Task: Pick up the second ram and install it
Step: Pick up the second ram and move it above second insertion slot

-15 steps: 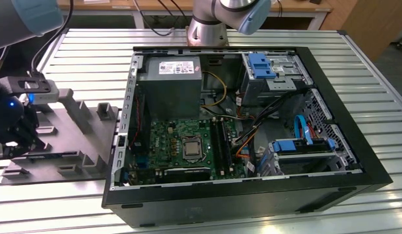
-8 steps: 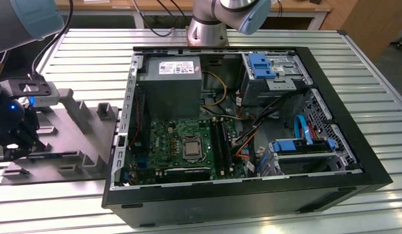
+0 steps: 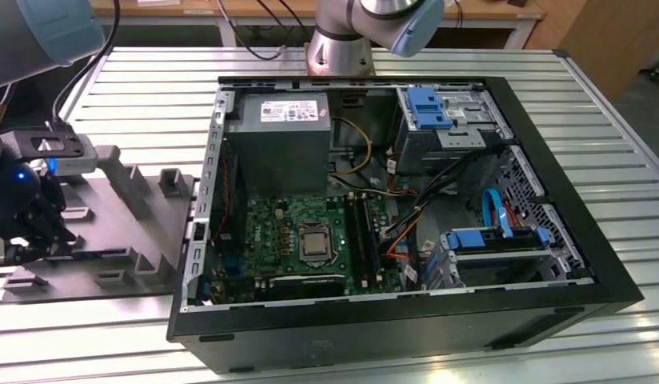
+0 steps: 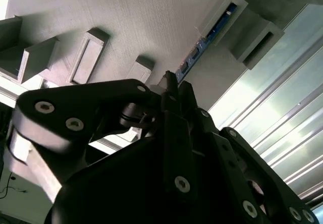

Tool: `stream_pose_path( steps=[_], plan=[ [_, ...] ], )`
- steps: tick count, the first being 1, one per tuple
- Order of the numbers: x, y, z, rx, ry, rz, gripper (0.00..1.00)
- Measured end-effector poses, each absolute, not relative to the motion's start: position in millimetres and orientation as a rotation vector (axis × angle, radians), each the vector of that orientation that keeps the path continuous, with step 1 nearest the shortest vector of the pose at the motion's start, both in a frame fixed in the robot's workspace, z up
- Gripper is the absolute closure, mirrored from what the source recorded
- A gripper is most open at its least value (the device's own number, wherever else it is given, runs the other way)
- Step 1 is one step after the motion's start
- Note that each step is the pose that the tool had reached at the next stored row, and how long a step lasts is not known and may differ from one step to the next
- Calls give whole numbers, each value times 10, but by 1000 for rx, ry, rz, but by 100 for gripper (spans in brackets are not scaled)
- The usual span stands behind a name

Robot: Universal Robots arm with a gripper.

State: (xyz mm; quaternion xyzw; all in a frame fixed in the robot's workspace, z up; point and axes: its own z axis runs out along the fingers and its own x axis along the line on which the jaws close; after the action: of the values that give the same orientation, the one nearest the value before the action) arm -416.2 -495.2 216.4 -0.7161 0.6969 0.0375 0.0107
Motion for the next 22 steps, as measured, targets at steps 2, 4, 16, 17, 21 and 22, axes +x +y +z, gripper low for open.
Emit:
stream_pose_path(
  steps=[2,4,16,17,21,22],
  plan=[
    [-4161,-4952,2163,-2234,2175,117,71],
    [-4162,-4952,2163,-2234,2175,117,65],
    [-4179,-4960,2045,-2260,2149,117,59],
    [-4181,-4960,2033,-2263,2146,118,59],
    [-4191,-4960,1992,-2273,2136,118,59],
    [-4194,-4960,1986,-2274,2135,118,59]
  ],
)
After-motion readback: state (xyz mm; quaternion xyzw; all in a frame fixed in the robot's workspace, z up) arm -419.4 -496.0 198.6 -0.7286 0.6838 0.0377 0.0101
